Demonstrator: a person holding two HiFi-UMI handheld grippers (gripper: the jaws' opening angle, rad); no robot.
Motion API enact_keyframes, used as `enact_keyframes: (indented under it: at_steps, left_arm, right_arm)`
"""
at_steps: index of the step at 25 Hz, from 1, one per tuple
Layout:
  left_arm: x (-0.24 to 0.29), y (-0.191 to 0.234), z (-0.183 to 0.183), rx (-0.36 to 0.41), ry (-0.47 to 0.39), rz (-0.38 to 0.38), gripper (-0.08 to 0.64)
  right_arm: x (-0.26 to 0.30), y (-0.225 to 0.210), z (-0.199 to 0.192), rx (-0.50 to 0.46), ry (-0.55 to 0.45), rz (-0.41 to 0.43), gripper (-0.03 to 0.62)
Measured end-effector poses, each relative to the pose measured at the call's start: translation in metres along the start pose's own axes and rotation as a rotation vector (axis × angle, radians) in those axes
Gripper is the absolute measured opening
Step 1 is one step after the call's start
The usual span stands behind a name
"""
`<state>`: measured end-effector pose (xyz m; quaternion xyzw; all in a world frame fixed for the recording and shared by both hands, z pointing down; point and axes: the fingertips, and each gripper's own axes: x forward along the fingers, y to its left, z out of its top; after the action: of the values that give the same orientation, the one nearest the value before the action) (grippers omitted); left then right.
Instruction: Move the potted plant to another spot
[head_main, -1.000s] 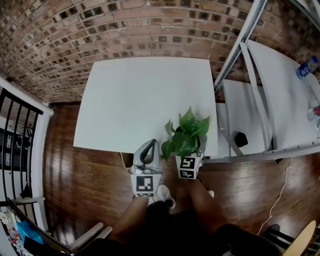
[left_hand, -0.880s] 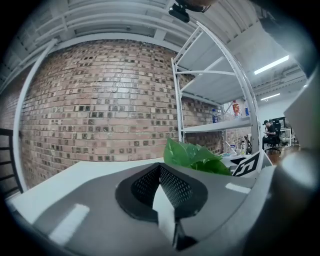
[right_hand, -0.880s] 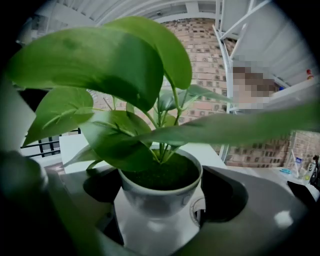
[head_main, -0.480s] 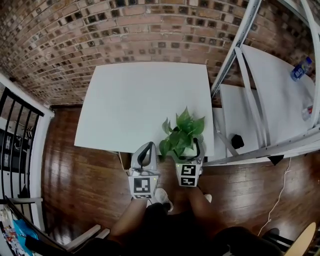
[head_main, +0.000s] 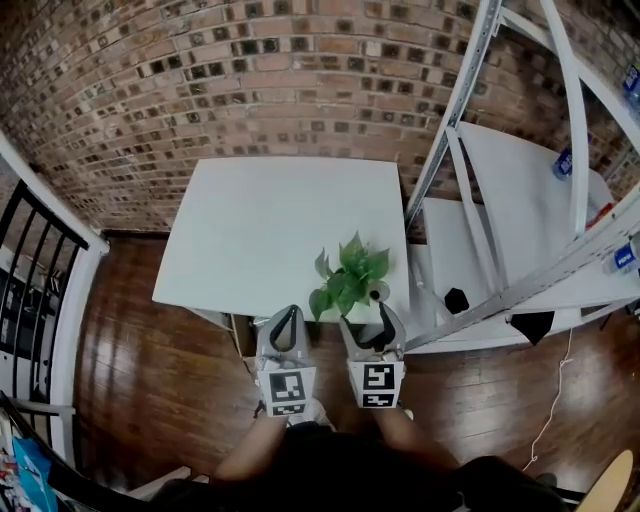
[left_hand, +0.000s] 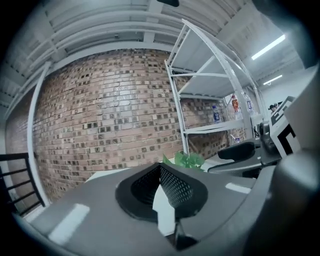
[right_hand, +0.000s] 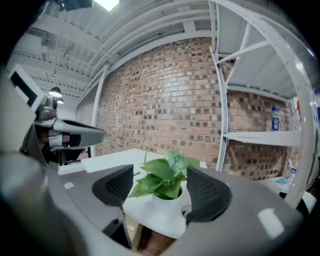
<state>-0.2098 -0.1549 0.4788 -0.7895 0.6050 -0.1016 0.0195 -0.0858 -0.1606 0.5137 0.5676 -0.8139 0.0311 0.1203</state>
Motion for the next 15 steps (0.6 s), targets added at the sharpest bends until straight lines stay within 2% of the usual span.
enact_keyframes:
  at_steps: [5, 8, 15]
  left_arm:
    - [-0.01, -0.002, 0.019, -0.066, -0.024, 0.007, 0.014]
    - [-0.014, -0.009, 0.028, -0.086, -0.035, 0.001, 0.014]
    - [-0.02, -0.035, 0.042, -0.122, -0.048, -0.025, 0.014]
  right_arm:
    - [-0.009, -0.004, 0.034, -0.015, -0.053, -0.011, 0.167]
    - [-0.014, -0.008, 0.043, -0.033, -0.051, -0.015, 0.013]
    - [-0.022, -0.015, 0.054, -0.047, -0.058, 0.014, 0.002]
